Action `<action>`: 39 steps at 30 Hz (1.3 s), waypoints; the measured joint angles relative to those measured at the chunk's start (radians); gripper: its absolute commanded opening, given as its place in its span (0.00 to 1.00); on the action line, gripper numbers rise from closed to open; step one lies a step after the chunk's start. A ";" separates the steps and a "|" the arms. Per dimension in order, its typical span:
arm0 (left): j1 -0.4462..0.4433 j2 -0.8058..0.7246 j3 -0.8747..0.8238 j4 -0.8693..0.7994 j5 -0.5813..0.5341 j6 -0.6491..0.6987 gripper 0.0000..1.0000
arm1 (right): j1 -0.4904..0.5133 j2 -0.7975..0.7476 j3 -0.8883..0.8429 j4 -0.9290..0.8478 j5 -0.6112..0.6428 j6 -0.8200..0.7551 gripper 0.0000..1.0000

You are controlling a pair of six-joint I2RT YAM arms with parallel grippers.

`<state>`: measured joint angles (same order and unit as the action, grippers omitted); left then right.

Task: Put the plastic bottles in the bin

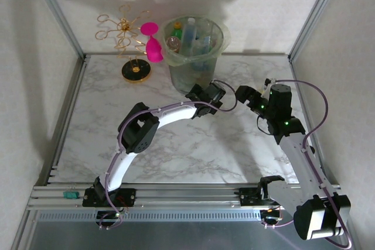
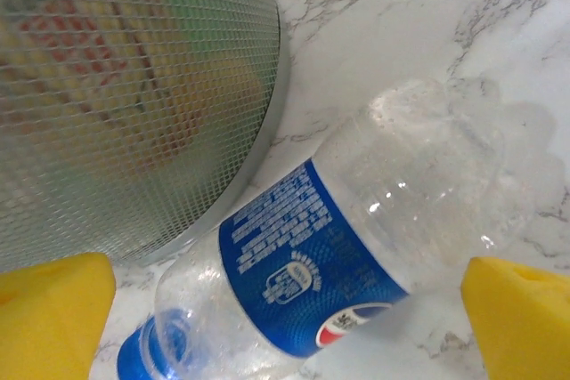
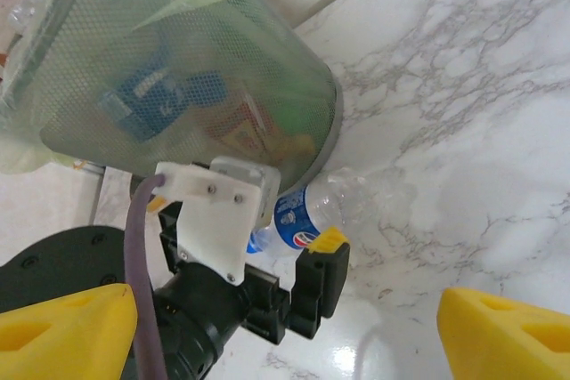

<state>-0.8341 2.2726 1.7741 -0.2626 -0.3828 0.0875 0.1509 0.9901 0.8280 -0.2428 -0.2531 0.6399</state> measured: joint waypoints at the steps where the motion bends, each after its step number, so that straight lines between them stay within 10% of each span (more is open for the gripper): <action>1: 0.002 0.008 0.005 0.000 0.002 0.004 0.98 | 0.000 0.000 -0.002 -0.002 -0.003 0.000 0.88; 25: 0.092 0.101 0.077 -0.097 0.349 -0.032 0.69 | 0.000 0.018 -0.003 -0.005 -0.010 0.000 0.88; 39: 0.098 -0.096 -0.103 -0.092 0.448 -0.098 0.57 | 0.000 -0.038 -0.003 -0.042 0.023 0.000 0.88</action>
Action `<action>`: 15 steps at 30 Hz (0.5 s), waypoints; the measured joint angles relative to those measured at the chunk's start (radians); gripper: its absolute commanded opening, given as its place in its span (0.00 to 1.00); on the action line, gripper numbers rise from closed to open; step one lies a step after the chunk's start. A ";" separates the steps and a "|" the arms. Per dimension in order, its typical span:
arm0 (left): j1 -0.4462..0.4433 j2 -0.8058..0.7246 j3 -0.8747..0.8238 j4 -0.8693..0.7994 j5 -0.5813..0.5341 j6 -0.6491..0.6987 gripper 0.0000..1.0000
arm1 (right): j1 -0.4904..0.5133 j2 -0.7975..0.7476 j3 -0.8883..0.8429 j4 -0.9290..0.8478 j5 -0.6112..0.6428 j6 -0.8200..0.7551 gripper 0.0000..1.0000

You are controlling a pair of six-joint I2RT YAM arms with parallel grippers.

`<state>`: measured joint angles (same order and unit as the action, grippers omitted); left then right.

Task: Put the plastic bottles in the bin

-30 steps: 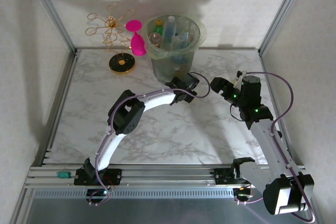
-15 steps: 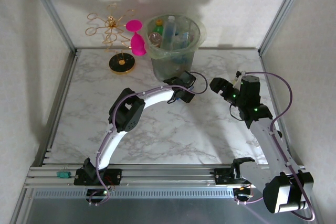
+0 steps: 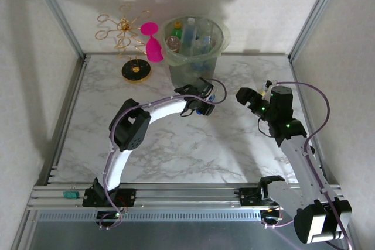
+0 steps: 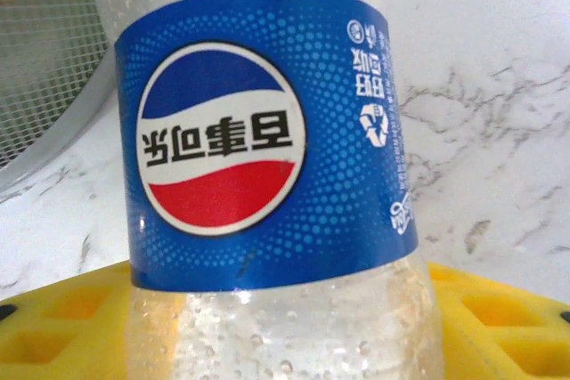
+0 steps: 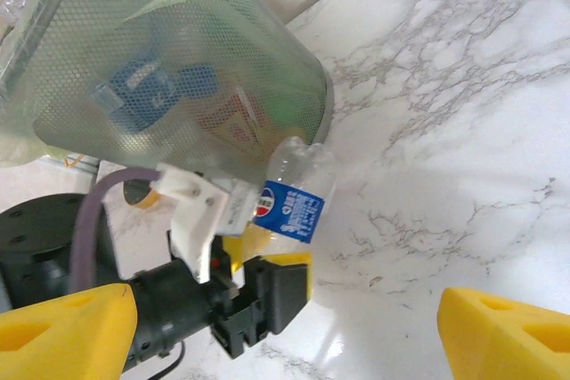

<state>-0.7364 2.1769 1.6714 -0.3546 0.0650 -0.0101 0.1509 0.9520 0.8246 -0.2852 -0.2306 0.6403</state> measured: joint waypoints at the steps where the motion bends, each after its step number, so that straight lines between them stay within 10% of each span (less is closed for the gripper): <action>1: 0.000 -0.015 -0.013 0.004 0.000 -0.004 0.56 | 0.000 -0.003 0.000 -0.002 0.002 0.000 0.88; 15: -0.022 -0.293 -0.093 0.005 0.021 -0.018 0.51 | 0.000 -0.018 0.010 -0.033 0.070 -0.001 0.87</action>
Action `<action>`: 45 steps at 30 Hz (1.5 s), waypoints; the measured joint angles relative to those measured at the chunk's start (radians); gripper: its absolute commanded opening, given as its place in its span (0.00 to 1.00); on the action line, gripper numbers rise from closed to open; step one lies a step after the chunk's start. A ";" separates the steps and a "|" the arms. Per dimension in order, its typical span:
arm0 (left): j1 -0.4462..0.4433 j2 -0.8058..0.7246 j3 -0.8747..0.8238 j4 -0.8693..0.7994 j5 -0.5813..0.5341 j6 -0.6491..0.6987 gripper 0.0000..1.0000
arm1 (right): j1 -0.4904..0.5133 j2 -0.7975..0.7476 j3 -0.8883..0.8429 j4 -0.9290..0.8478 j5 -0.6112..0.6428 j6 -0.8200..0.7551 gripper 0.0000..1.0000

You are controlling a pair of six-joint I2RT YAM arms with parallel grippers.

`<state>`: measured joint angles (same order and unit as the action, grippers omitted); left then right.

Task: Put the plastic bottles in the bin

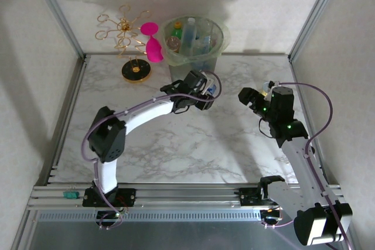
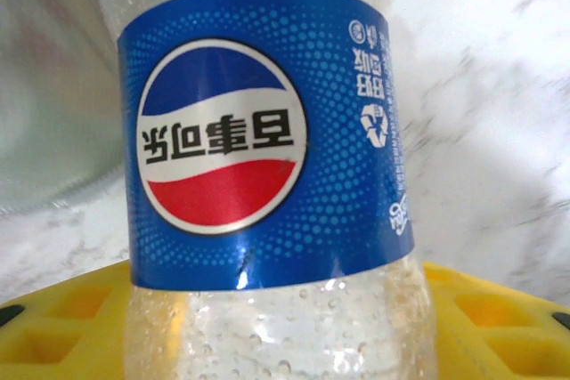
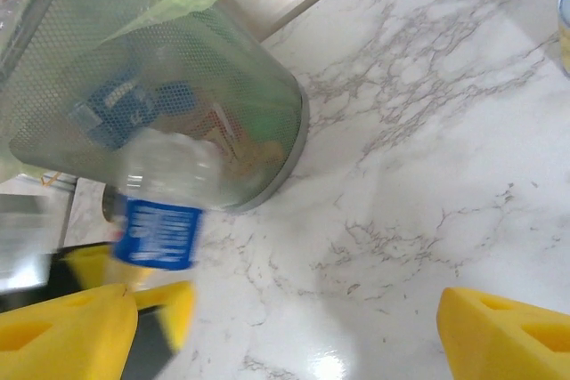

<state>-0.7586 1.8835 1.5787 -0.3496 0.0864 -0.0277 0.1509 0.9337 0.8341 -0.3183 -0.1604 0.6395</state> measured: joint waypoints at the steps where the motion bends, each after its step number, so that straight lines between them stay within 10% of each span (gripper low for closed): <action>1: -0.002 -0.031 0.009 0.000 0.000 -0.001 0.51 | 0.000 -0.002 0.000 0.000 0.004 0.000 0.87; 9: 0.010 -0.091 0.217 0.030 -0.079 -0.031 0.51 | 0.000 0.011 0.000 0.001 -0.001 0.002 0.87; 20: 0.111 0.257 0.767 -0.069 -0.305 -0.079 0.52 | 0.000 0.025 0.000 0.000 -0.024 0.003 0.87; 45: 0.152 0.340 0.793 -0.068 -0.432 -0.045 0.82 | 0.000 0.039 0.000 0.000 -0.026 0.000 0.87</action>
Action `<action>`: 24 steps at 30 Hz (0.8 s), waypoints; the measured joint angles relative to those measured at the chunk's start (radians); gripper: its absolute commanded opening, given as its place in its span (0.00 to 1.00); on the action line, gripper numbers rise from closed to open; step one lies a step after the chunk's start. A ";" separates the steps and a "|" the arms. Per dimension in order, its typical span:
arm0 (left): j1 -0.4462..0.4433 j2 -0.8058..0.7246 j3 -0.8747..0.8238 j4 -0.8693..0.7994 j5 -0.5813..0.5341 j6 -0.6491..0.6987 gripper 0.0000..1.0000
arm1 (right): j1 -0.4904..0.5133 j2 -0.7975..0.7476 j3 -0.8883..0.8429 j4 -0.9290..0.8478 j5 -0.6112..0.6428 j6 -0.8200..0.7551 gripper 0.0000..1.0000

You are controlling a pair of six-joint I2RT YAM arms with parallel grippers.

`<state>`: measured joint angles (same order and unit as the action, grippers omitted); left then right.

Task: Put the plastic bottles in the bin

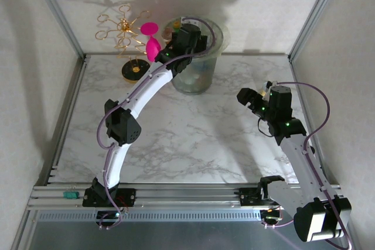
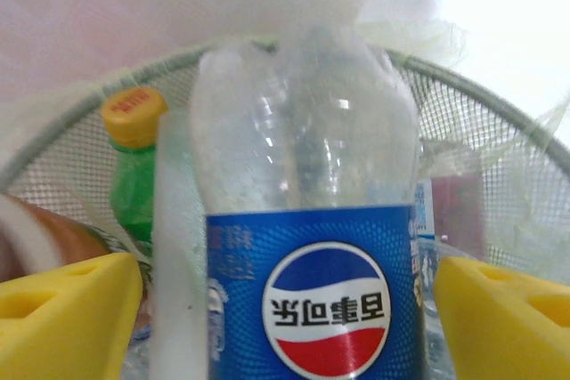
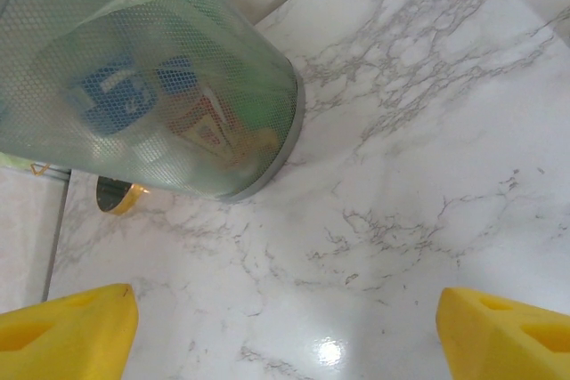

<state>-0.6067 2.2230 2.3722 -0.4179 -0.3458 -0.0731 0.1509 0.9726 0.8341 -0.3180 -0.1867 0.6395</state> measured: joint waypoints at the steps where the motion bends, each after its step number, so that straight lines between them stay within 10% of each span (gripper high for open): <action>1: 0.000 -0.013 -0.004 0.010 -0.005 -0.002 0.80 | 0.000 0.000 0.000 0.000 0.000 0.000 0.87; 9: 0.029 -0.068 -0.010 0.074 0.005 -0.019 0.59 | 0.000 0.000 0.000 0.000 0.000 0.001 0.87; 24: 0.038 0.011 -0.008 0.084 0.185 -0.051 0.59 | 0.000 0.000 -0.006 0.000 -0.001 0.000 0.87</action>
<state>-0.5690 2.2345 2.3642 -0.3344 -0.1604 -0.1242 0.1509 0.9726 0.8276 -0.3176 -0.1875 0.6399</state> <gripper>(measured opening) 0.584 0.871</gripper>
